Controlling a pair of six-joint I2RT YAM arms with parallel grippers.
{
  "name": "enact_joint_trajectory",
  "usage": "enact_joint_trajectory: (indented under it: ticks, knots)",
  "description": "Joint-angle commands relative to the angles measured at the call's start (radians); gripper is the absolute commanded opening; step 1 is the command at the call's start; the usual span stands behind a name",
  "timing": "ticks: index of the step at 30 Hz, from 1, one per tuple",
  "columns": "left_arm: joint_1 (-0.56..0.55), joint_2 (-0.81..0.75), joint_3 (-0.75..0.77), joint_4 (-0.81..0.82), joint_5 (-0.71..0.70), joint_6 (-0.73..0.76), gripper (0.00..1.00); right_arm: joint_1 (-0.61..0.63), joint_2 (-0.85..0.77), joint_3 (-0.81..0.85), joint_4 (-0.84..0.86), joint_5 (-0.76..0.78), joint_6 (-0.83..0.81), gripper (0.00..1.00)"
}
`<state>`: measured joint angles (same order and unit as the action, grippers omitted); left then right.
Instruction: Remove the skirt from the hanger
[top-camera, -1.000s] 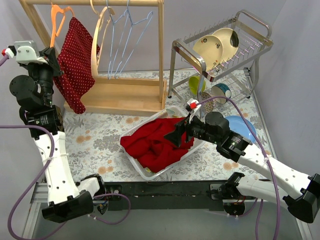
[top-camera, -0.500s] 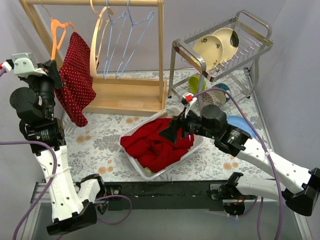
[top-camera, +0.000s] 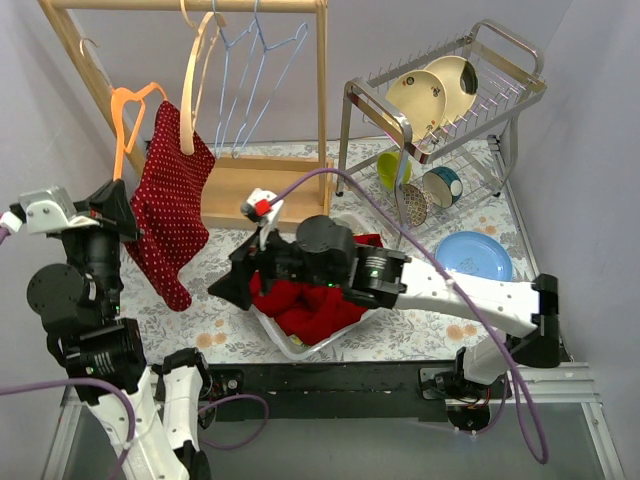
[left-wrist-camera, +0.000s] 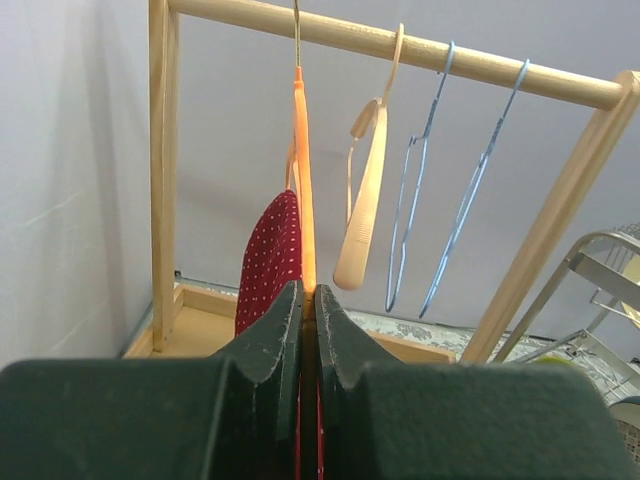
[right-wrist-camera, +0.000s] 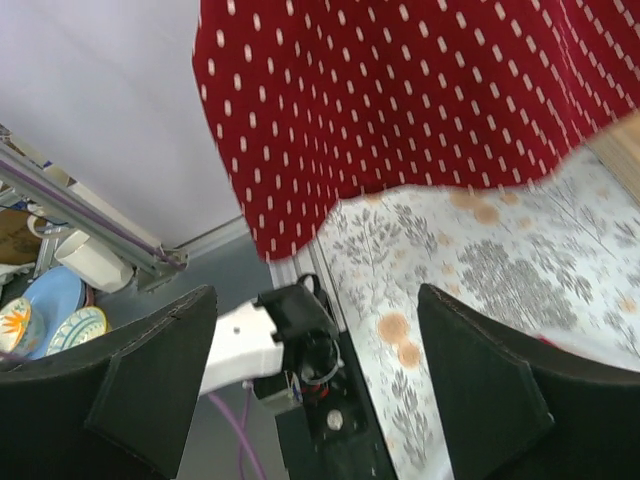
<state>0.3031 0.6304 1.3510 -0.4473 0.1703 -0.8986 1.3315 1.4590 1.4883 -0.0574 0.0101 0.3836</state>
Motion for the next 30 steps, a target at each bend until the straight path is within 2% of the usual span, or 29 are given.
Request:
enact_joint_trajectory:
  ticks: [1, 8, 11, 13, 14, 15, 16, 24, 30]
  knots:
    - [-0.022, -0.064, -0.038, -0.014, -0.015, -0.025, 0.00, 0.075, 0.124, 0.141, 0.145, 0.060, -0.055, 0.90]
    - [-0.059, -0.098, -0.033, -0.022, 0.024, -0.055, 0.00, 0.117, 0.332, 0.322, 0.152, 0.164, -0.101, 0.93]
    - [-0.065, -0.106, -0.032, -0.021, 0.052, -0.068, 0.00, 0.117, 0.377, 0.354, 0.174, 0.186, -0.121, 0.87]
    - [-0.067, -0.116, -0.044, -0.021, 0.046, -0.068, 0.00, 0.117, 0.391, 0.380, 0.166, 0.197, -0.132, 0.67]
    - [-0.067, -0.121, -0.049, -0.022, 0.029, -0.065, 0.00, 0.115, 0.396, 0.388, 0.160, 0.215, -0.147, 0.52]
    - [-0.070, -0.124, -0.061, -0.024, 0.018, -0.053, 0.00, 0.117, 0.391, 0.389, 0.153, 0.223, -0.153, 0.19]
    - [-0.070, -0.129, -0.067, -0.028, 0.005, -0.045, 0.00, 0.117, 0.385, 0.389, 0.148, 0.232, -0.160, 0.03]
    - [-0.075, -0.115, -0.124, -0.077, -0.224, 0.049, 0.00, 0.135, 0.190, 0.362, 0.059, 0.246, -0.284, 0.01]
    - [-0.075, -0.117, -0.147, -0.082, -0.249, 0.070, 0.00, 0.138, -0.090, 0.196, 0.025, 0.303, -0.319, 0.01]
